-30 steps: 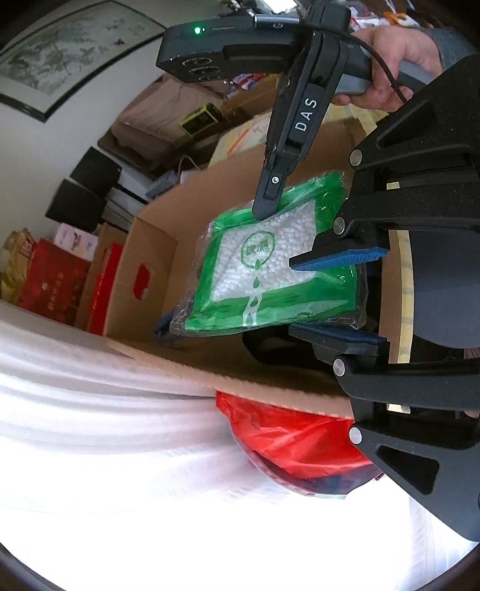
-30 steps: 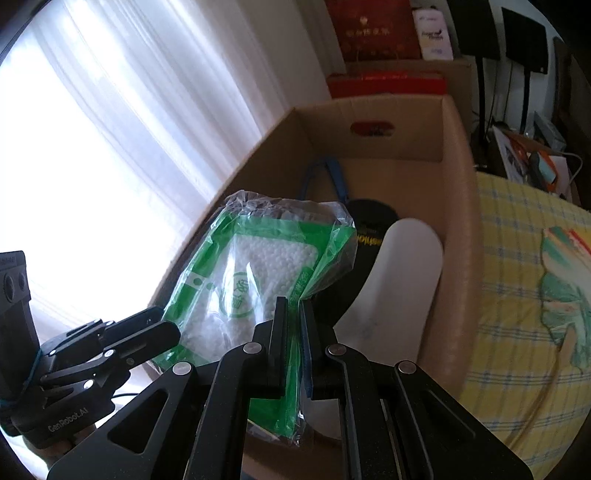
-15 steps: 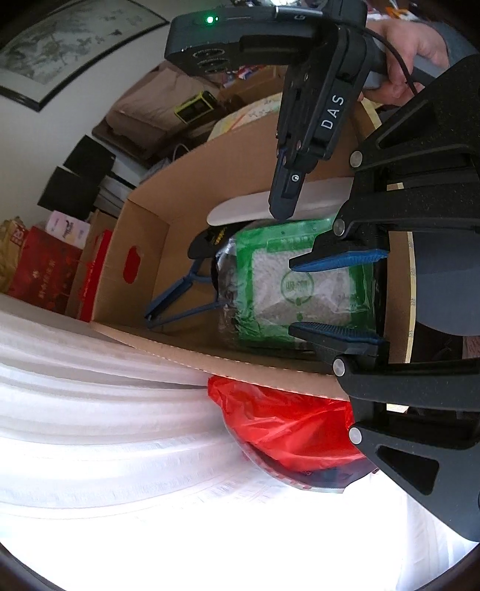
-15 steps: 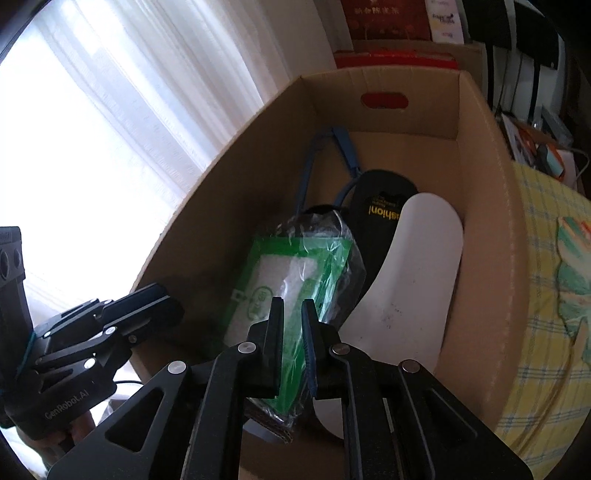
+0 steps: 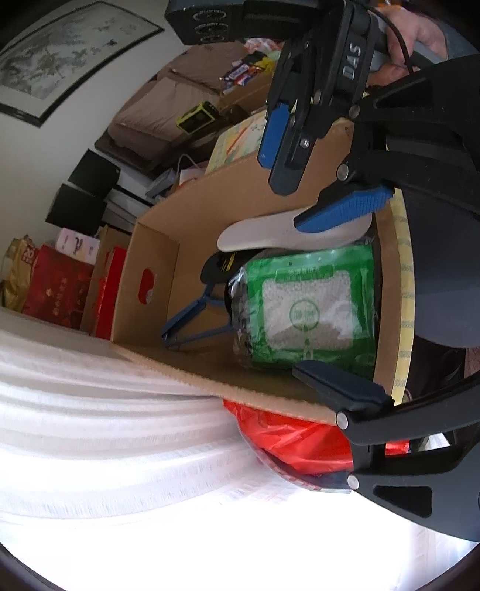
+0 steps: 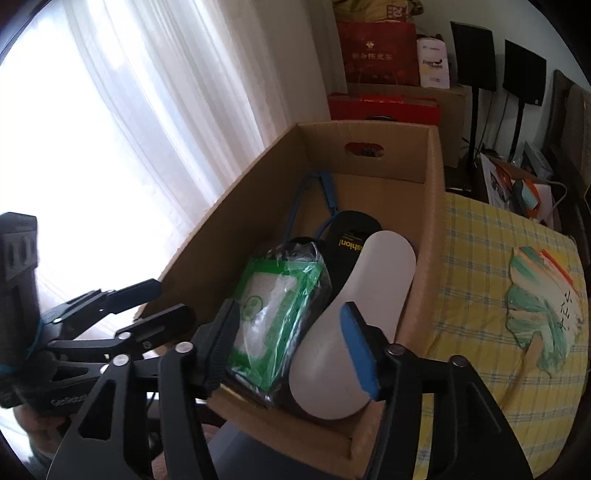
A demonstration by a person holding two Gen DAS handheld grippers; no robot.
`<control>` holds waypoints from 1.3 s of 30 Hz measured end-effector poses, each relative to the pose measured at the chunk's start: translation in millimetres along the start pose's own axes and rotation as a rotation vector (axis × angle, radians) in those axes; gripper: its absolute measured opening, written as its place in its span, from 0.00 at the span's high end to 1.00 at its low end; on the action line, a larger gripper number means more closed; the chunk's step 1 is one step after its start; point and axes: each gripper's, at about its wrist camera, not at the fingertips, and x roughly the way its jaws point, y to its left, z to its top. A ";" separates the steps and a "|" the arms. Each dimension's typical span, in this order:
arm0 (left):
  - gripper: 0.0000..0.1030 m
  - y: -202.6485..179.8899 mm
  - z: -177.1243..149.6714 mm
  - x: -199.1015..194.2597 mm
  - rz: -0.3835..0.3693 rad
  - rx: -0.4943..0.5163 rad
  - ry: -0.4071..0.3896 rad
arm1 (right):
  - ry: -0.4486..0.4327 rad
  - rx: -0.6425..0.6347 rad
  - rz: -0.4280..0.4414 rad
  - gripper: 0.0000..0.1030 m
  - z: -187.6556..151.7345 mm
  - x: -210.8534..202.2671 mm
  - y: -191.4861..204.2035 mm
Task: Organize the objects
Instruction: 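Open the right gripper to release the packet in the box, then move the right gripper back over the wooden handle of the fan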
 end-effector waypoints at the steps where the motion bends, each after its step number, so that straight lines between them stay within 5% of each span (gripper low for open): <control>1: 0.33 -1.4 0.3 0.2 -0.004 0.000 0.003 | -0.003 0.002 -0.008 0.32 -0.7 -4.1 -2.7; 5: 0.06 -5.9 1.9 -2.3 -0.030 -0.023 -0.006 | -0.031 0.023 -0.045 0.22 -5.1 -22.1 -20.2; 7: 0.03 -8.5 3.4 -3.7 -0.052 -0.036 -0.006 | -0.041 0.039 -0.065 0.20 -7.2 -29.9 -30.5; 17: 0.00 -39.6 4.5 -1.0 -0.051 0.027 -0.002 | -0.068 0.134 -0.079 0.01 -17.8 -58.4 -77.3; 39: 0.00 -133.1 -3.6 21.2 -0.050 0.164 0.021 | -0.111 0.227 -0.227 0.00 -54.4 -101.3 -142.1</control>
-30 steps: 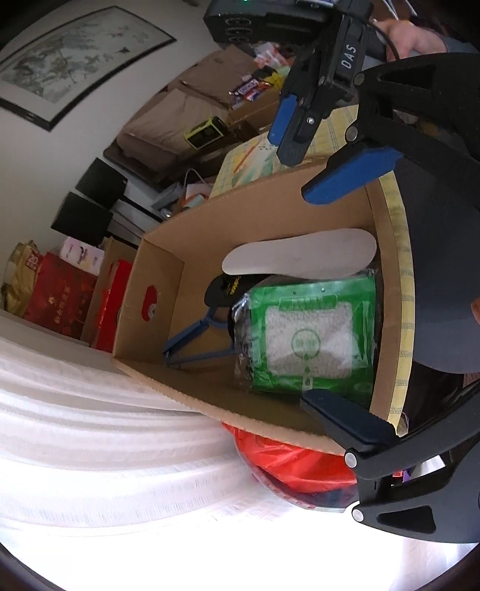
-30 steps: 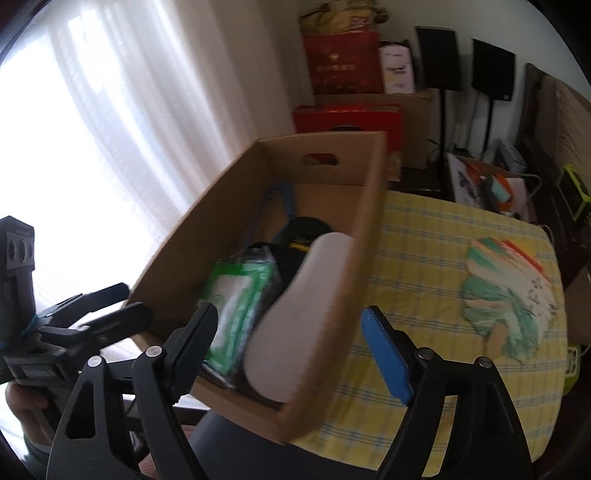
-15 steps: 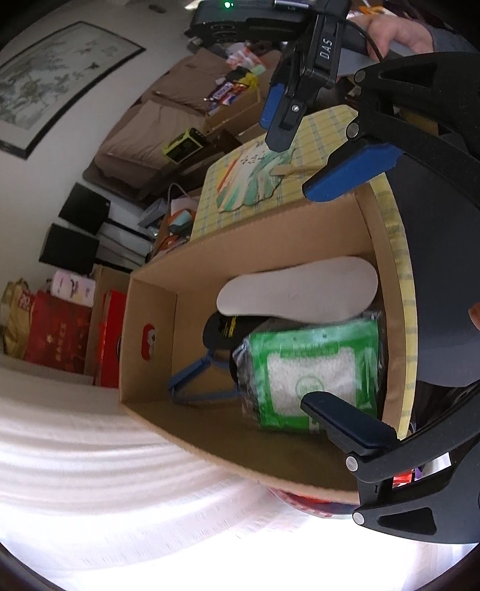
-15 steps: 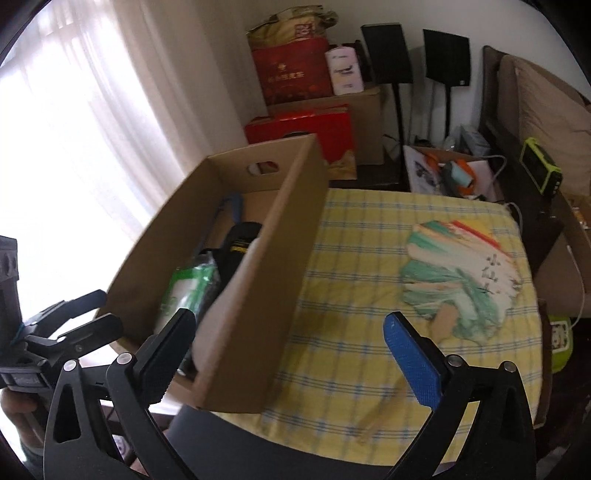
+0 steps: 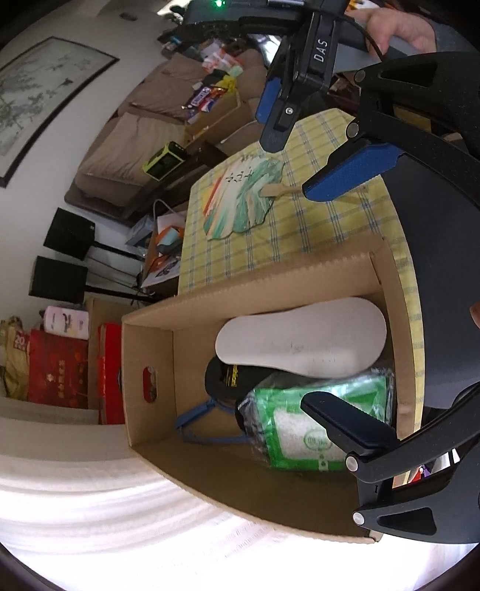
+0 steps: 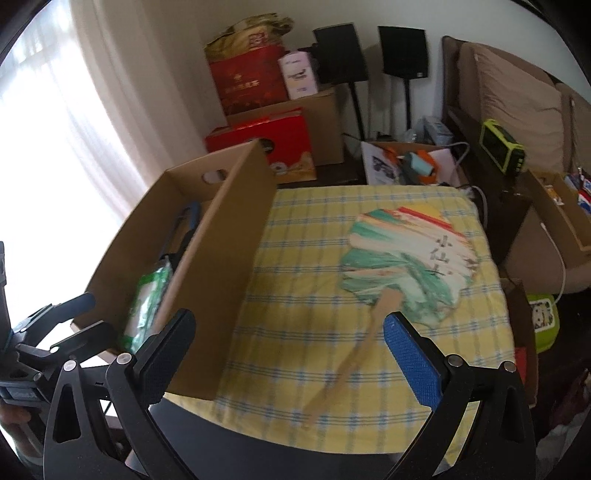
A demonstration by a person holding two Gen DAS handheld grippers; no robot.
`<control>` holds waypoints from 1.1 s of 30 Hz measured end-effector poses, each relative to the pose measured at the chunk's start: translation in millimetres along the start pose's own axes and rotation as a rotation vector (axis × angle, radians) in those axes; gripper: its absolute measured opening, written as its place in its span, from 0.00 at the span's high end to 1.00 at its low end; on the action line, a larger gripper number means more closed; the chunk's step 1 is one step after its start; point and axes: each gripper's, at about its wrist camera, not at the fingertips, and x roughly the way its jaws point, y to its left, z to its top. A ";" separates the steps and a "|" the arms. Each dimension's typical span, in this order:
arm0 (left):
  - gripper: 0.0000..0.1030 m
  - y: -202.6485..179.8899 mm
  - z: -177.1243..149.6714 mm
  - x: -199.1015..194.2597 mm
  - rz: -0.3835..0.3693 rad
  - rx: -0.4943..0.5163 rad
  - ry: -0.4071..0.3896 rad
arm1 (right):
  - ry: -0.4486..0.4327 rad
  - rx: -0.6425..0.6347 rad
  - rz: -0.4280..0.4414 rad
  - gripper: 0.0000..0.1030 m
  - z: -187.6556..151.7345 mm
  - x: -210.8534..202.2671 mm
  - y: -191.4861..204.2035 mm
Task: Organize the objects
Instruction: 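Move the right gripper back over the wooden handle of the fan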
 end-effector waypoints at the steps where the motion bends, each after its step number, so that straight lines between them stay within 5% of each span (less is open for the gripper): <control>1: 0.00 -1.8 0.4 1.0 0.000 0.001 0.001 | -0.002 0.004 -0.008 0.00 -0.8 -1.7 -4.2; 33: 0.01 -130.8 -24.6 66.9 -0.035 0.231 0.075 | 0.005 0.190 -0.082 0.00 -26.4 -15.1 -116.1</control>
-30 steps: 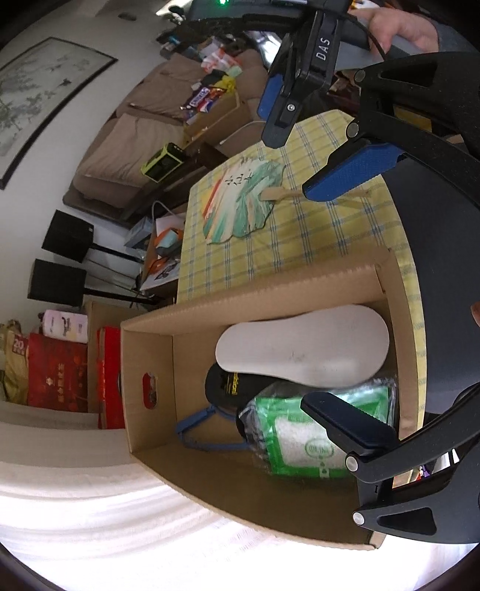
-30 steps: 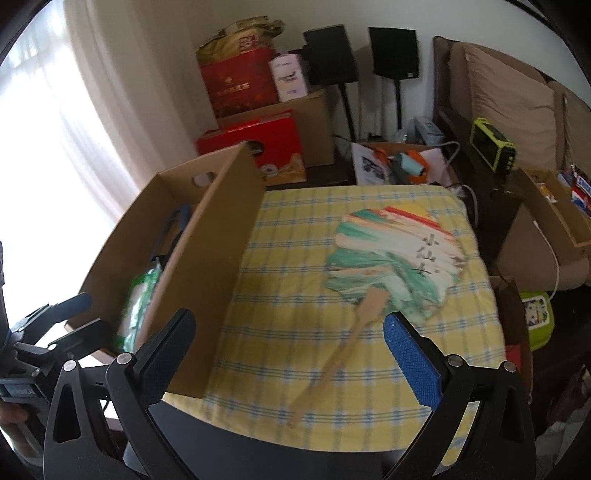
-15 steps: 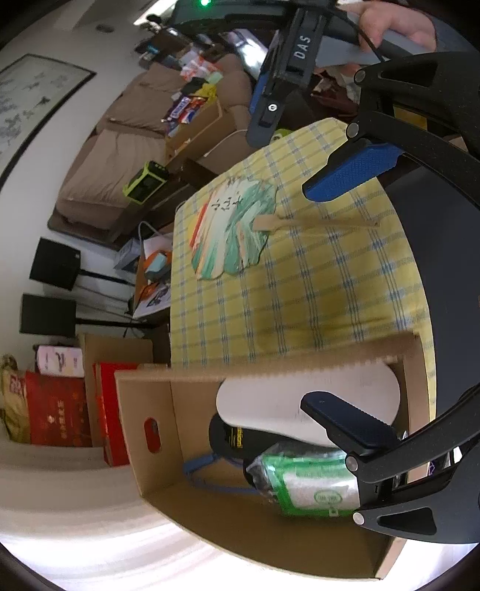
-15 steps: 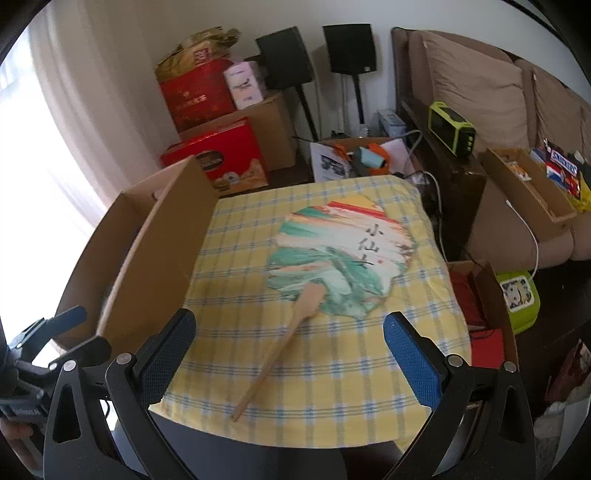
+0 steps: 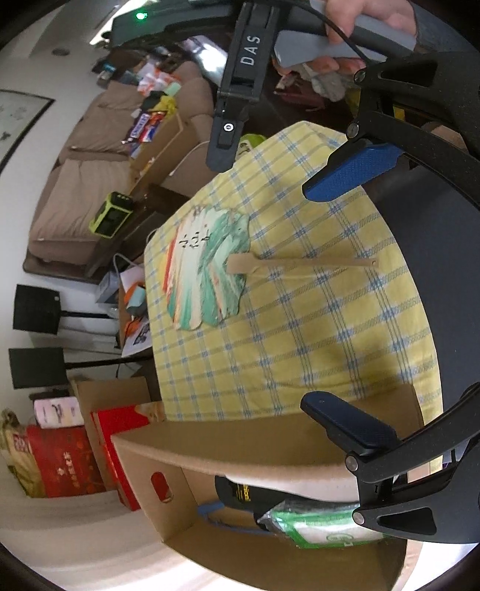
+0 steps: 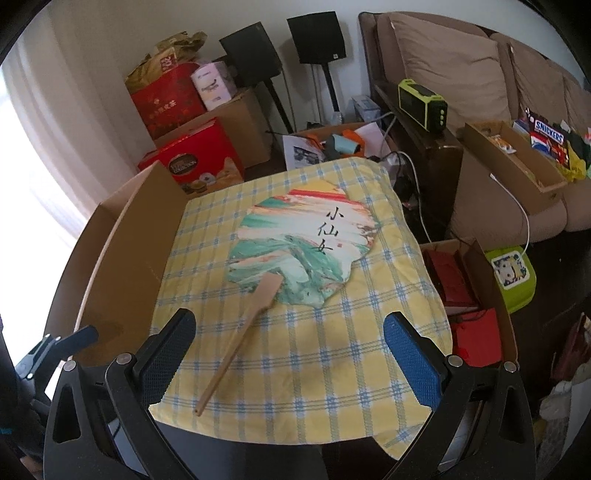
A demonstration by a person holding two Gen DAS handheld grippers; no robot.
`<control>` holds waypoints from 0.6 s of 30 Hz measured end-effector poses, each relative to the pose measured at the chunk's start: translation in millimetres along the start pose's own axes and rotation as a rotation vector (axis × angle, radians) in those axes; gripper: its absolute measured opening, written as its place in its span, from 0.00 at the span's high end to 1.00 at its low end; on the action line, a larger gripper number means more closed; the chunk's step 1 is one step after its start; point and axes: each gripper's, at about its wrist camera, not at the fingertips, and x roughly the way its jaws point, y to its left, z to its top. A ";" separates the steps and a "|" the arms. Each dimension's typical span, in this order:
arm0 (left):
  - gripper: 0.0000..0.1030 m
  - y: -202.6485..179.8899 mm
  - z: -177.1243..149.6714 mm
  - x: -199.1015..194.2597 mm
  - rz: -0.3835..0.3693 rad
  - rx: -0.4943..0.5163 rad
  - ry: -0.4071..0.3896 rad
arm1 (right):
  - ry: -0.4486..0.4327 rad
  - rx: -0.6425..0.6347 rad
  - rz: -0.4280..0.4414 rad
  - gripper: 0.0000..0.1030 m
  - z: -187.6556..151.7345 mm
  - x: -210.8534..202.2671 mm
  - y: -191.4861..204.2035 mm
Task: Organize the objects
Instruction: 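Move the right gripper back over the wooden handle of the fan, then close the right gripper on the end of the fan's wooden handle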
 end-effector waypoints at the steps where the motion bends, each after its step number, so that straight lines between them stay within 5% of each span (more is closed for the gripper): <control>1: 0.01 -3.1 -0.9 2.8 0.001 0.007 0.005 | 0.005 0.003 0.001 0.00 -1.3 1.4 -1.8; 12: 0.08 -18.5 -15.7 38.9 -0.066 -0.002 0.088 | 0.059 0.099 0.082 0.03 -15.5 17.8 -28.2; 18: 0.28 -28.4 -26.2 55.0 -0.059 0.038 0.135 | 0.099 0.133 0.144 0.19 -22.5 28.4 -32.0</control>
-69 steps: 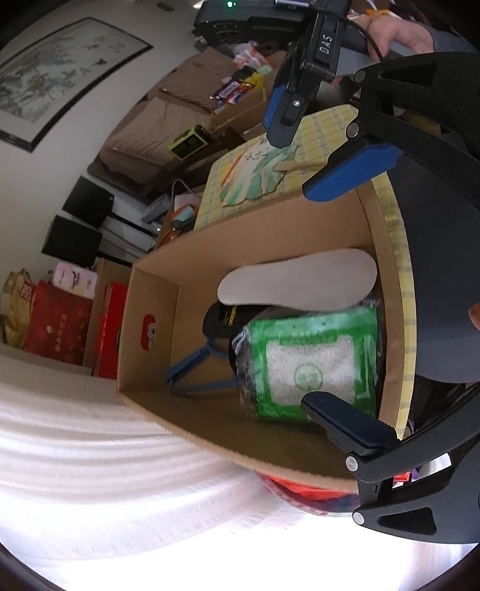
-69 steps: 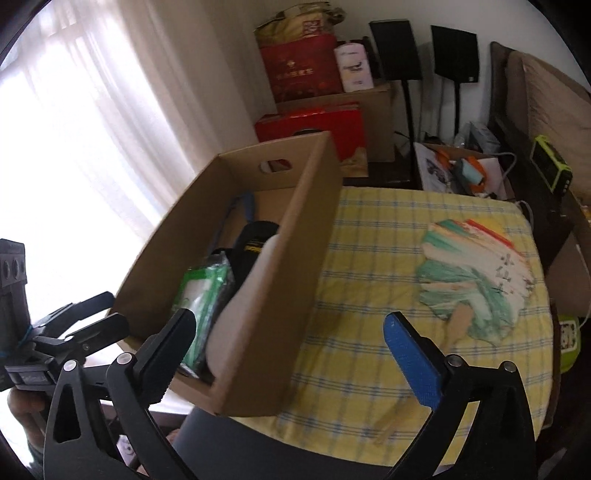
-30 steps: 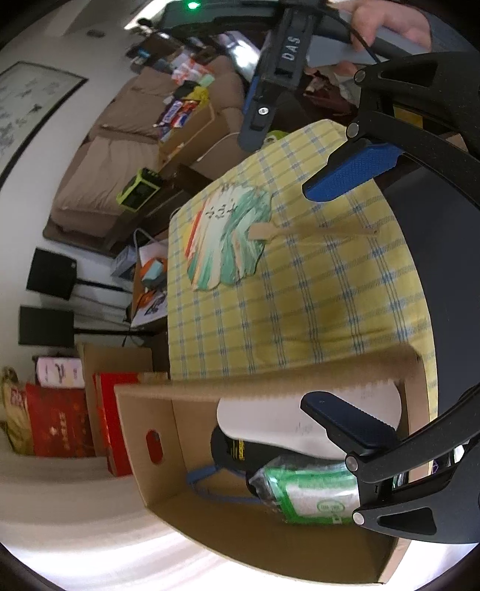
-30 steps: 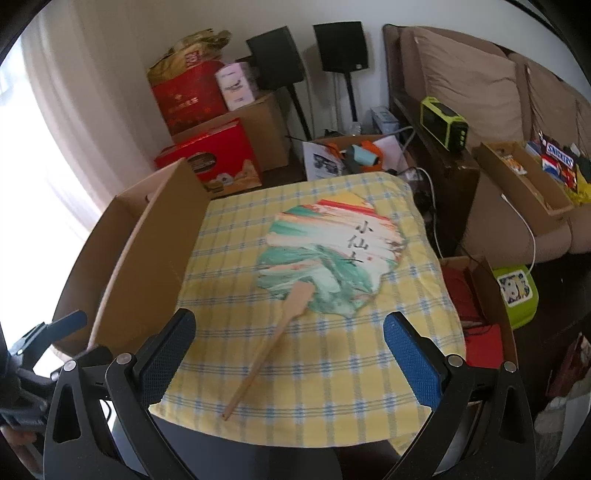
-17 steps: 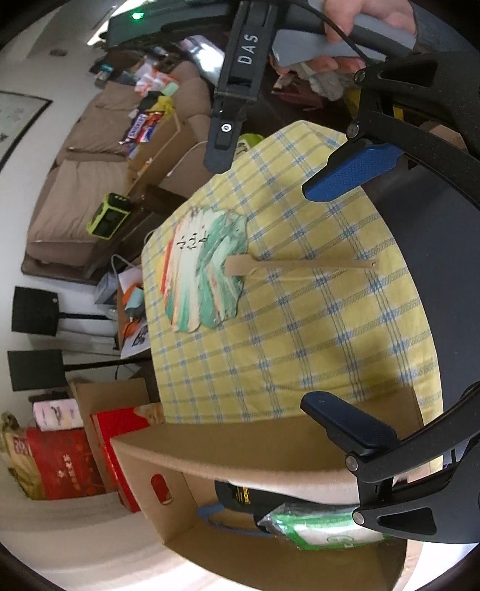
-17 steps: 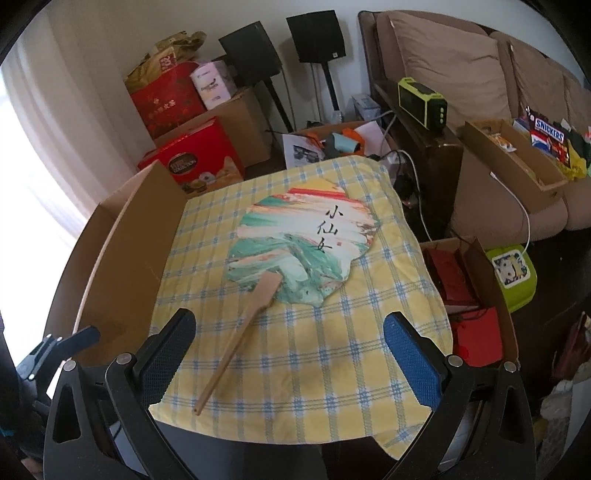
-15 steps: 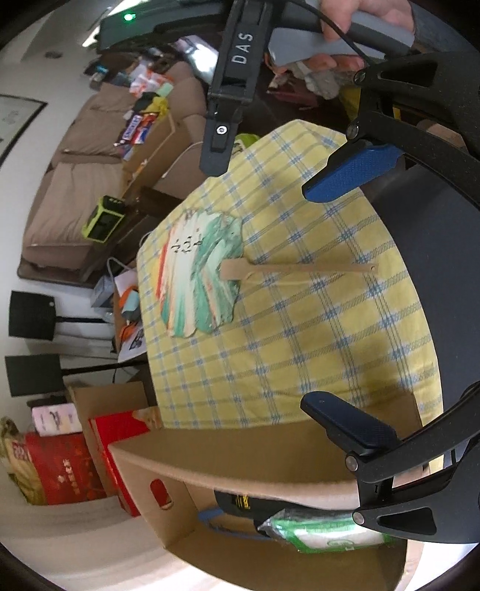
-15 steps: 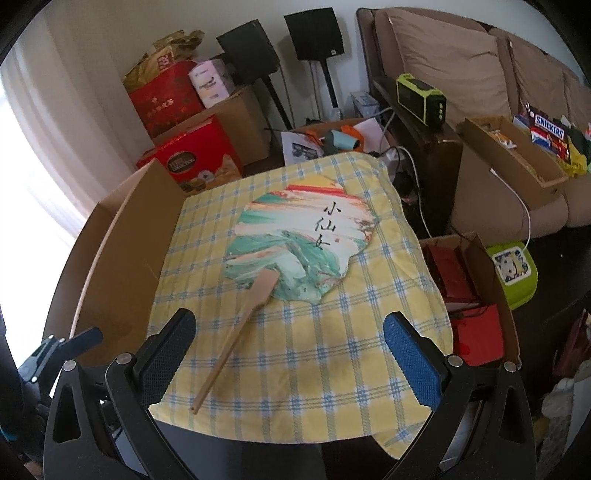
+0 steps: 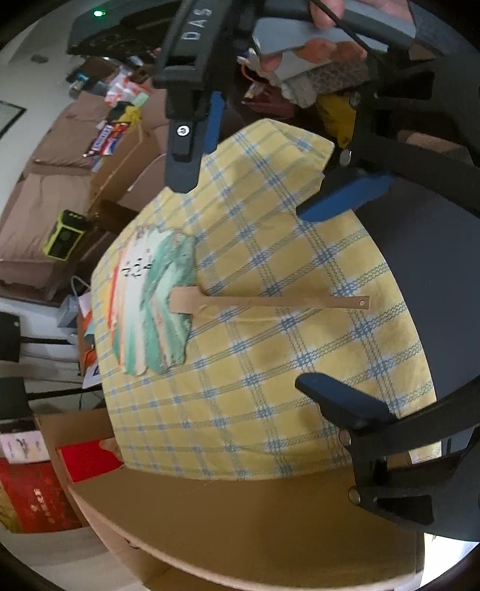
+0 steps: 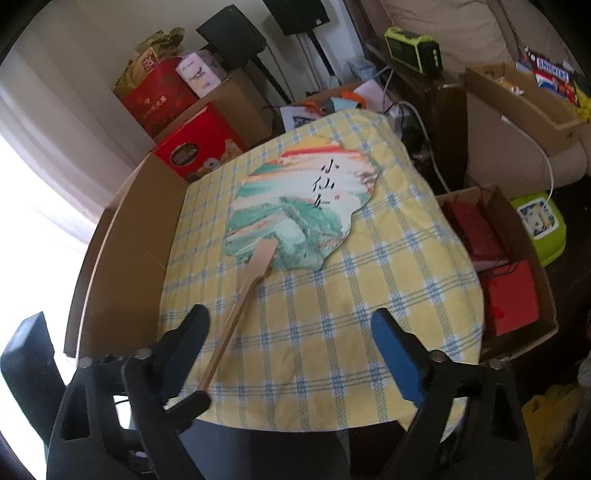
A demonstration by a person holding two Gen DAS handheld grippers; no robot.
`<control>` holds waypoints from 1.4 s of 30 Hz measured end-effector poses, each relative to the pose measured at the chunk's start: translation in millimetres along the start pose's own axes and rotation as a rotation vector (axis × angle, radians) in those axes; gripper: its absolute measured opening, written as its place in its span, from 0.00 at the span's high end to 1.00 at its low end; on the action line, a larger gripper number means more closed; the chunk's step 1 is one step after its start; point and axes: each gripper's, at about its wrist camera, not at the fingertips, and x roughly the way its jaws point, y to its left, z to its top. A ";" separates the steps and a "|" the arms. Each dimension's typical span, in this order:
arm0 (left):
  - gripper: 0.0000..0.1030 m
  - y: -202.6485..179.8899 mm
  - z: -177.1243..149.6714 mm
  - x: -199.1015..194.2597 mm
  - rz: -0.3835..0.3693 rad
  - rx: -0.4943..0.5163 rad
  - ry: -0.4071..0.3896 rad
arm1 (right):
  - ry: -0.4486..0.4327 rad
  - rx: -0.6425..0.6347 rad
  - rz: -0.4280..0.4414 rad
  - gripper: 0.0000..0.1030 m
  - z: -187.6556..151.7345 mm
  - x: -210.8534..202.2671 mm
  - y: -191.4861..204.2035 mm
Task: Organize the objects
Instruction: 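Close the right gripper on the end of the fan's wooden handle, then lift the painted fan by its handle and carry it into the box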
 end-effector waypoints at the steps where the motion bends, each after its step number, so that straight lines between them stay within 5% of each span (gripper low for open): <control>1: 0.34 -0.8 -0.9 2.9 0.004 0.004 0.009 | 0.007 0.002 0.010 0.23 -0.8 1.8 0.4; 9: 0.58 3.0 -7.8 22.6 -0.015 -0.001 0.073 | 0.077 0.010 0.111 0.40 -7.4 23.7 14.0; 17: 0.93 8.4 -6.3 26.7 -0.027 -0.019 0.074 | 0.146 0.033 0.175 0.47 -14.1 50.4 22.5; 29: 0.92 7.4 -2.6 15.4 -0.091 -0.048 0.052 | 0.212 0.098 0.272 0.60 -19.6 78.0 25.7; 32: 0.92 5.3 -1.8 12.2 -0.105 -0.047 0.049 | 0.218 0.124 0.305 0.72 -20.5 82.3 22.6; 36: 0.92 4.8 -1.0 9.5 -0.098 -0.038 0.037 | 0.193 0.108 0.290 0.82 -21.5 78.0 23.1; 42: 0.92 1.6 1.3 -7.8 -0.092 -0.016 -0.014 | 0.146 0.056 0.276 0.84 -15.7 59.2 34.1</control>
